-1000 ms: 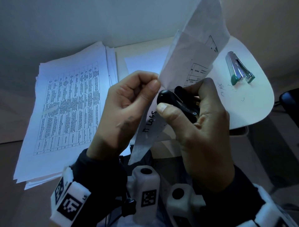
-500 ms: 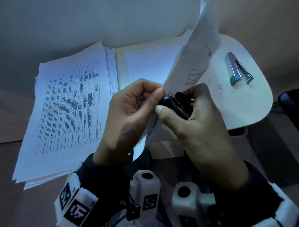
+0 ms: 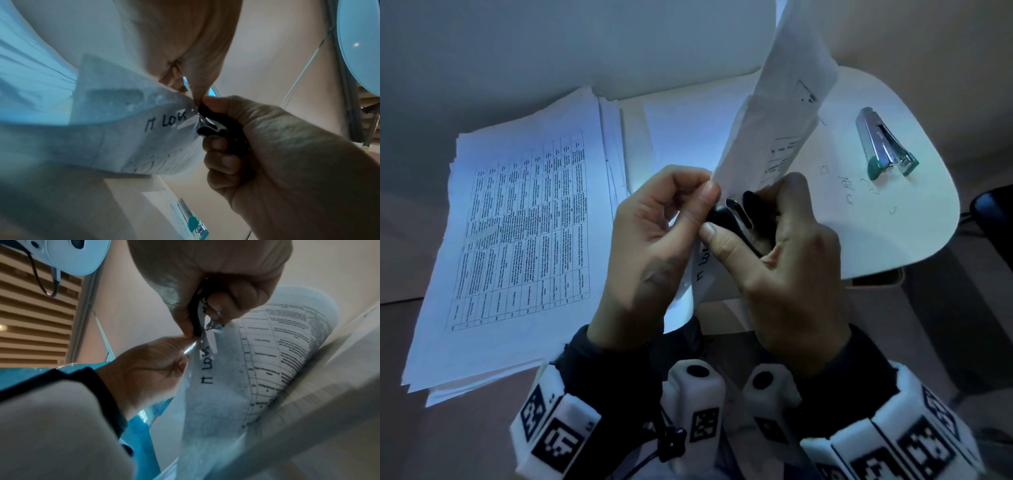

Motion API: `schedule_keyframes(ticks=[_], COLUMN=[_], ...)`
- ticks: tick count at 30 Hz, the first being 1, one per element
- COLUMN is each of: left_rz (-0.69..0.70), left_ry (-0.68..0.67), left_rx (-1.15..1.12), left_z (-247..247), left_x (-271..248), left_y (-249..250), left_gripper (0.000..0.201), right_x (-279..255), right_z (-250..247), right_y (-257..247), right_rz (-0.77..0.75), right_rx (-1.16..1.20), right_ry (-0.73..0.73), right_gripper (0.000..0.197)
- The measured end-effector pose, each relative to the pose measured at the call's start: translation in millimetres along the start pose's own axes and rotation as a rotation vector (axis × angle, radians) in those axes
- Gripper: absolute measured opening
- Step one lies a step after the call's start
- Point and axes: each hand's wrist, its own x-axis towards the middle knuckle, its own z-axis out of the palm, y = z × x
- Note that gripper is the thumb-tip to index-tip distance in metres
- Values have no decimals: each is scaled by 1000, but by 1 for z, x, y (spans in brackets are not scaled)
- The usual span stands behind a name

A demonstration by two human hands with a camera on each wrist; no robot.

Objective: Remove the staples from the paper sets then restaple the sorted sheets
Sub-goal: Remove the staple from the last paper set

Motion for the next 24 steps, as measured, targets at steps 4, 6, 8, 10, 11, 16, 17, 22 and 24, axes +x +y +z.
schedule_keyframes(ticks=[4, 6, 8, 10, 11, 16, 17, 22, 24], left_rz=[-21, -26, -26, -30, -38, -63, -60, -95, -105], left_ry=[13, 10, 15, 37, 41, 21, 29, 132, 148], left_rx=[-3, -16, -19, -23, -19, 94, 118, 233, 305], left_z=[3, 4, 4, 2, 0, -6, -6, -6, -7], left_x=[0, 0, 0, 2, 4, 11, 12, 14, 14], left_y=[-5, -4, -3, -3, -4, -7, -8, -15, -16], left_gripper=[16, 18, 18, 16, 14, 10, 9, 11, 16], right_x=[-2, -3, -4, -4, -4, 4, 5, 0, -5], right_z=[3, 3, 3, 1, 0, -4, -4, -2, -2], right_y=[4, 5, 4, 5, 6, 15, 16, 12, 12], right_rz=[-23, 0, 13, 21, 31, 134, 149, 219, 229], right_rx=[14, 44, 50, 54, 60, 88, 94, 89, 87], right_ry=[24, 6, -9, -7, -6, -29, -47, -143, -152], right_gripper=[25, 25, 25, 25, 25, 26, 27, 38, 40])
